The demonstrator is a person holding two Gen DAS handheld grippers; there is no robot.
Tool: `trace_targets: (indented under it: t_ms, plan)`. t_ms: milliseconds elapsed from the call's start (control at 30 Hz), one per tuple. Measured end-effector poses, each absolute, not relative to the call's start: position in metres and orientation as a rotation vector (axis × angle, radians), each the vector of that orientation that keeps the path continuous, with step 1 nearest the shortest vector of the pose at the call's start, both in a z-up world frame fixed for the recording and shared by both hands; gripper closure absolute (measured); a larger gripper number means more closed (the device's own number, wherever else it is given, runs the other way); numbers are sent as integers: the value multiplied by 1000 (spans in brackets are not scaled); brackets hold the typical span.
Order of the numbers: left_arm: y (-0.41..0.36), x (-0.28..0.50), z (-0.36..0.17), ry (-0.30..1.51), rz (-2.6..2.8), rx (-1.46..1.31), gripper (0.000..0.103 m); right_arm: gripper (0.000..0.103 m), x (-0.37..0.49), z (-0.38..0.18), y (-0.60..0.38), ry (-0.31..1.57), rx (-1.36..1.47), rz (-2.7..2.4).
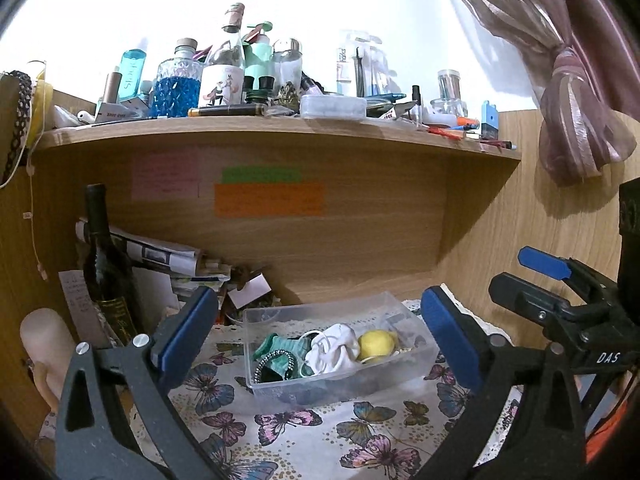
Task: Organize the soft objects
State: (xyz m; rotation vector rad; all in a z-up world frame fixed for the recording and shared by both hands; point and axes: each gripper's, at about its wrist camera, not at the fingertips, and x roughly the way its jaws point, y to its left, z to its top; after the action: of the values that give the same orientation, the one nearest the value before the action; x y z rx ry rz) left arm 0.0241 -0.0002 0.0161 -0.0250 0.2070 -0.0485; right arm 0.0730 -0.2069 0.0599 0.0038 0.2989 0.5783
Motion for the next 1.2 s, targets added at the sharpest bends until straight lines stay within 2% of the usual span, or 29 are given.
trace_targets:
  t_ms: [1200]
  plan:
    - [2,25,15,210,-46,-31,0,0,68,65,-203,281,2,576]
